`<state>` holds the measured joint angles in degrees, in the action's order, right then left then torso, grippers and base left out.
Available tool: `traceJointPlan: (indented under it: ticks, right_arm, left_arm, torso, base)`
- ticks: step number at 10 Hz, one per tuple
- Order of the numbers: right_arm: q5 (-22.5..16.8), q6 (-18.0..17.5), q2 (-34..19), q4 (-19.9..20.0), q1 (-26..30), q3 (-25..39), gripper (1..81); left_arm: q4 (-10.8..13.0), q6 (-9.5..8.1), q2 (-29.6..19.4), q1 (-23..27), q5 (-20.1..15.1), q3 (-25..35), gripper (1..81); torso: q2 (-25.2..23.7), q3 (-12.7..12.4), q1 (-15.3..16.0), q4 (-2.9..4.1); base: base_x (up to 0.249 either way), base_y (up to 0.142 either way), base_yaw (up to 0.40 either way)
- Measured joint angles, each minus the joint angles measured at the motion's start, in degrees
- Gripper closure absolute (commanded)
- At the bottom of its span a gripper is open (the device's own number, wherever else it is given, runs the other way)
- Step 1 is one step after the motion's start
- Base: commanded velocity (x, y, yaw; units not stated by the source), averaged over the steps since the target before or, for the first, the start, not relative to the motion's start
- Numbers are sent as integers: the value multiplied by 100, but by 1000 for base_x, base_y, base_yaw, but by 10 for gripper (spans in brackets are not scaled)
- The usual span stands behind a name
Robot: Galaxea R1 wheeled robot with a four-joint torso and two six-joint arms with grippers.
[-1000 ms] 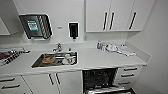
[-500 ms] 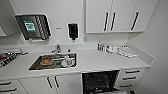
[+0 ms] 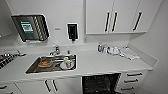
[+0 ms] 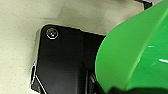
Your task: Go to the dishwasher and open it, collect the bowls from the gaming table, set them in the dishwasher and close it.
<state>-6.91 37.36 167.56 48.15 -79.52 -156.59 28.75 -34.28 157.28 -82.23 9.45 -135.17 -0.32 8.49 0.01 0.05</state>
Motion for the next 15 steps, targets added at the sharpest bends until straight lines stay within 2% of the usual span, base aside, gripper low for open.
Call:
traceJointPlan:
  ticks: [7,9,15]
  right_arm:
    - [-5,1,-2,0,-16,0,811]
    - [-2,1,-2,0,-2,0,811]
    - [-2,0,-2,0,-49,0,811]
  left_arm:
    - [0,0,0,-13,5,0,811]
    - [0,-2,-37,-16,229,9,811]
    - [0,0,-74,-52,254,9,811]
  torso:
    - [2,2,2,0]
    - [2,2,2,0]
    - [-2,0,-8,0]
  base:
    - [26,0,0]
    - [0,0,0]
    - [27,0,0]
